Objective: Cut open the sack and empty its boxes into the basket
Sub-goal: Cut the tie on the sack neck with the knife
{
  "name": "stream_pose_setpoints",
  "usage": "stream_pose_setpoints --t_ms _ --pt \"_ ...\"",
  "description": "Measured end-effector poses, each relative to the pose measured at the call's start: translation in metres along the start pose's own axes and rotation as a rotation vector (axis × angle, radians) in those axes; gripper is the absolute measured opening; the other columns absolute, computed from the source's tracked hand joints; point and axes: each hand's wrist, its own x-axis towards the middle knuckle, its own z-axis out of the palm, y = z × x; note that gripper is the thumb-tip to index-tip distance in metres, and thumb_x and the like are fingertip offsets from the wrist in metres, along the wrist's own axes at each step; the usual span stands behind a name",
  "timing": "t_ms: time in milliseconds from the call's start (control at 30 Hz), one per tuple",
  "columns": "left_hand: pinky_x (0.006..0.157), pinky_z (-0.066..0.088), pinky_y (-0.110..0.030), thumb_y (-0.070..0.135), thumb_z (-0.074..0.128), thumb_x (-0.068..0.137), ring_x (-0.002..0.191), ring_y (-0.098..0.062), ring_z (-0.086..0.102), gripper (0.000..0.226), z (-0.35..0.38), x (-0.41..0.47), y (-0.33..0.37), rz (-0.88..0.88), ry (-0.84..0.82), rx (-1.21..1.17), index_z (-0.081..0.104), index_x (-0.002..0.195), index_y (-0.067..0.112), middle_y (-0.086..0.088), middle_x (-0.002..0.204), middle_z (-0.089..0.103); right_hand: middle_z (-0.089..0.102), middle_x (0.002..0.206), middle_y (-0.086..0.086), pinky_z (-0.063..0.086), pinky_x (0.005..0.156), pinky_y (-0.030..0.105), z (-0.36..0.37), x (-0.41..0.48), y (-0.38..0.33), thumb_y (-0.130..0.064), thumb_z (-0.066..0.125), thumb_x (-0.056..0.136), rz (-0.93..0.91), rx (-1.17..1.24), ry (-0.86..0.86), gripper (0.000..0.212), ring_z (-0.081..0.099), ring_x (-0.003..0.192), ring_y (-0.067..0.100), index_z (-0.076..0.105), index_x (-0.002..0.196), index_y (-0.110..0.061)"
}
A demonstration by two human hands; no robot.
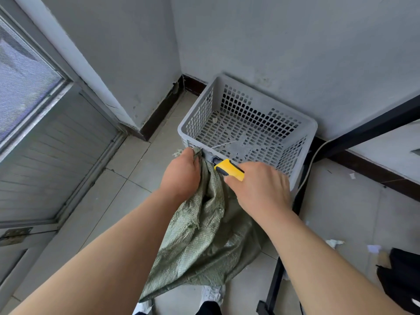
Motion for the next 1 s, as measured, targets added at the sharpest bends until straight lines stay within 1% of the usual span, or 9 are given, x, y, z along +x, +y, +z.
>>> stream_pose_setpoints --t_ms 100,267,333,400,533,700,867,933,1000 --pt "0.055 0.030 -0.034 0.021 0.034 0.102 0.056 -0.020 0.039 0.021 0.005 0.004 0.003 -0.044 -0.021 -0.009 0.037 0.086 0.009 -0.003 0.065 0.040 0.068 0.084 0.003 0.033 0.064 0.032 0.007 -0.014 0.001 -0.054 0.052 0.089 0.043 0.024 0.039 0.037 0.060 0.079 0.030 0.064 0.094 -0.019" --pt "0.047 0.026 -0.033 0.016 0.033 0.101 0.054 -0.020 0.039 0.020 0.015 0.000 0.012 -0.124 -0.008 -0.036 0.037 0.083 0.008 -0.007 0.065 0.042 0.070 0.092 0.003 0.036 0.067 0.034 0.016 -0.010 0.004 -0.052 0.054 0.090 0.097 0.062 0.014 0.036 0.063 0.089 0.029 0.066 0.102 -0.021" --pt "0.050 0.029 -0.034 0.016 0.034 0.100 0.055 -0.022 0.040 0.018 0.014 -0.001 0.011 -0.145 0.021 -0.043 0.038 0.085 0.008 -0.005 0.065 0.042 0.070 0.088 0.002 0.039 0.069 0.034 0.022 -0.004 0.003 -0.053 0.056 0.087 0.115 0.104 -0.018 0.036 0.062 0.085 0.028 0.068 0.101 -0.022" --pt "0.055 0.031 -0.032 0.016 0.035 0.100 0.060 -0.024 0.042 0.016 0.012 0.000 0.007 -0.147 0.039 -0.039 0.039 0.088 0.007 -0.002 0.065 0.040 0.064 0.073 0.000 0.040 0.065 0.035 0.028 0.000 -0.001 -0.053 0.060 0.083 0.162 0.201 -0.046 0.035 0.059 0.074 0.026 0.067 0.083 -0.019" --pt "0.047 0.024 -0.032 0.019 0.036 0.101 0.055 -0.018 0.038 0.022 0.011 0.000 0.001 -0.139 0.051 -0.083 0.038 0.084 0.007 -0.004 0.065 0.040 0.046 0.050 -0.001 0.032 0.049 0.030 0.030 -0.004 -0.006 -0.050 0.064 0.080 0.270 0.359 -0.069 0.043 0.046 0.050 0.022 0.060 0.068 -0.009" --pt "0.047 0.024 -0.029 0.019 0.035 0.103 0.055 -0.014 0.034 0.022 0.014 0.001 0.006 -0.151 0.054 -0.202 0.036 0.085 0.007 -0.002 0.065 0.037 0.044 0.048 -0.001 0.026 0.046 0.028 0.033 -0.012 -0.014 -0.053 0.061 0.080 0.356 0.456 -0.034 0.045 0.043 0.049 0.018 0.055 0.062 -0.012" --pt "0.047 0.022 -0.031 0.018 0.035 0.102 0.058 -0.021 0.037 0.020 0.004 0.009 0.009 -0.226 0.102 -0.147 0.037 0.086 0.006 -0.002 0.066 0.037 0.046 0.051 -0.002 0.024 0.047 0.029 0.040 -0.005 -0.024 -0.050 0.062 0.082 0.341 0.363 -0.055 0.044 0.044 0.051 0.018 0.053 0.062 -0.013" --pt "0.051 0.028 -0.033 0.016 0.038 0.100 0.068 -0.027 0.044 0.016 0.010 -0.005 0.021 -0.187 0.025 -0.087 0.041 0.087 0.008 -0.004 0.069 0.044 0.056 0.059 -0.001 0.033 0.049 0.028 0.034 0.008 -0.030 -0.050 0.061 0.084 0.407 0.422 -0.052 0.042 0.052 0.056 0.021 0.058 0.066 -0.013" --pt "0.063 0.041 -0.033 0.014 0.041 0.097 0.079 -0.031 0.058 0.011 0.042 -0.045 0.032 -0.042 -0.173 -0.031 0.049 0.091 0.009 -0.011 0.084 0.061 0.060 0.065 0.000 0.038 0.049 0.026 0.014 0.037 -0.038 -0.048 0.058 0.088 0.500 0.547 0.020 0.040 0.054 0.057 0.019 0.057 0.067 -0.014"
